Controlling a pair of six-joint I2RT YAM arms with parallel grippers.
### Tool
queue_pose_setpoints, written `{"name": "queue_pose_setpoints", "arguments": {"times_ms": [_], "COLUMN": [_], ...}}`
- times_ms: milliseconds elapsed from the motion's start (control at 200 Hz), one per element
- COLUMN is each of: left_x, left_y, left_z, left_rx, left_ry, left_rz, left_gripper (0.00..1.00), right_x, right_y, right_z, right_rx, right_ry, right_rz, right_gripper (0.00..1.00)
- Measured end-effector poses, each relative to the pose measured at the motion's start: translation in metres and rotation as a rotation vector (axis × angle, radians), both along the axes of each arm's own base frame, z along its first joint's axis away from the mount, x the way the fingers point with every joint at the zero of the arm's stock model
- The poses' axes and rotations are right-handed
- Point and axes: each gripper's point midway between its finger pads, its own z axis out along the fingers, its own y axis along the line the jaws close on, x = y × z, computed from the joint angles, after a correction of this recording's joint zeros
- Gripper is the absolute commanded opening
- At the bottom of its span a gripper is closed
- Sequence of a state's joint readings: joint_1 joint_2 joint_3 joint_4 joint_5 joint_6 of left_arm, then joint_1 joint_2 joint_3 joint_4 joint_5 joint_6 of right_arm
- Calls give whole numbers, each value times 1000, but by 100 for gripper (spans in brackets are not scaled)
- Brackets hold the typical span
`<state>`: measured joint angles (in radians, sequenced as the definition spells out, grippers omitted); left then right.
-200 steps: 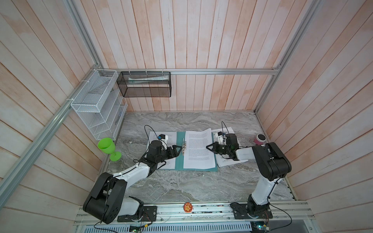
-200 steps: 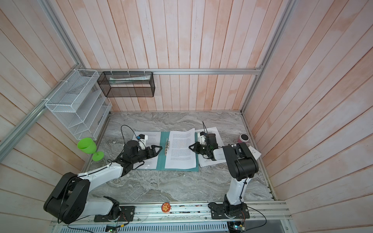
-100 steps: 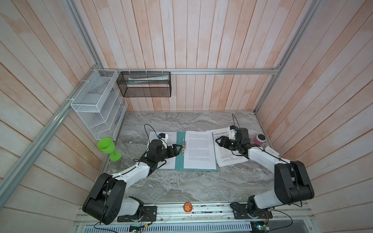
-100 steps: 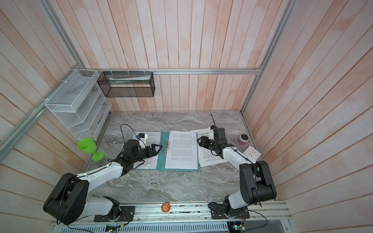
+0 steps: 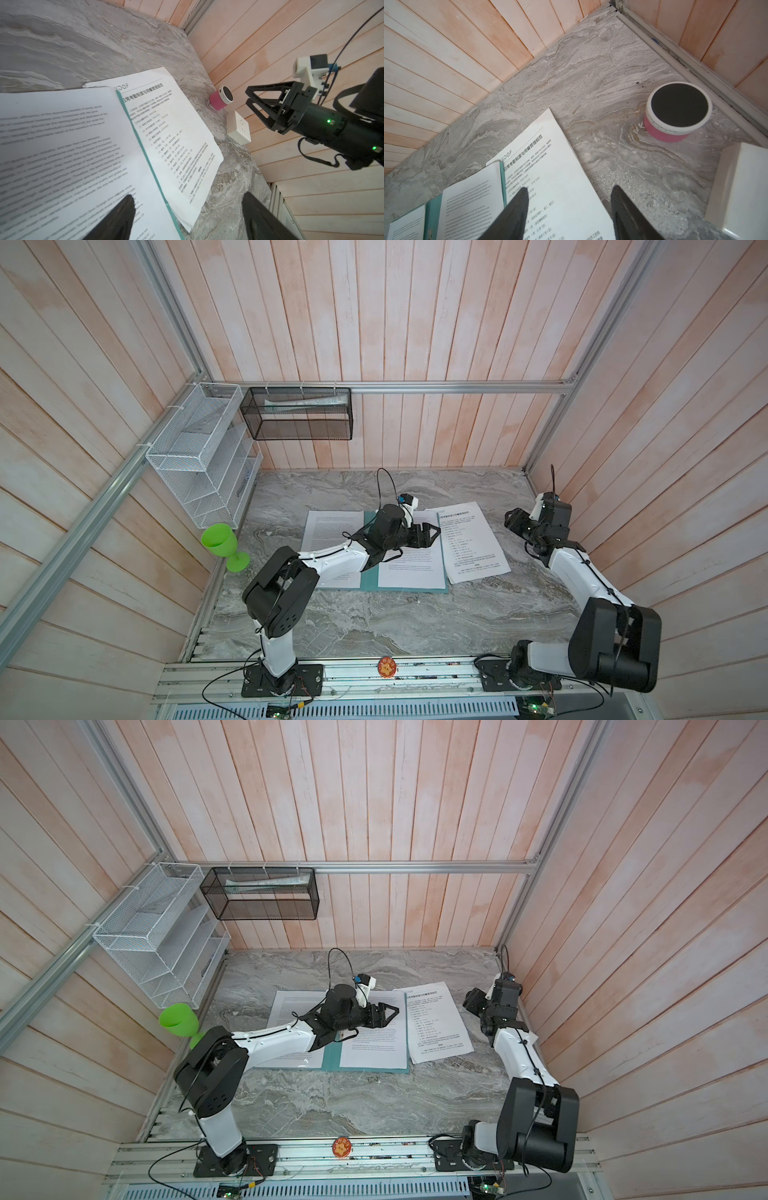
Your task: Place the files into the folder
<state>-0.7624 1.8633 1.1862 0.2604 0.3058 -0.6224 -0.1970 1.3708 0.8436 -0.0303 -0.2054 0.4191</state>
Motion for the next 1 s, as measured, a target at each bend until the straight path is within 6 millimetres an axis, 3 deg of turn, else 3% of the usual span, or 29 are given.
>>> {"name": "queue_pose_setpoints", "arguments": {"times_ms": [155,415,535,995], "left_x": [2,4,5,1], "left_y": [-26,-48,-55,-60], "left_z": [-20,-58,-60,-90], "left_rx": [11,29,25,54], "left_ry": [21,89,90,136], "left_rz": [-43,-100,-111,-133], "left_gripper": [83,82,82,82], "right_x": [7,34,27,20], "right_y": [-6,6,7,14], "right_z": [-15,-60,-81,-111], "right_rx": [47,127,147,188], "right_ry": [24,141,206,270], "right_rz": [49,220,228,272], "right_gripper": [68,58,59,59]}}
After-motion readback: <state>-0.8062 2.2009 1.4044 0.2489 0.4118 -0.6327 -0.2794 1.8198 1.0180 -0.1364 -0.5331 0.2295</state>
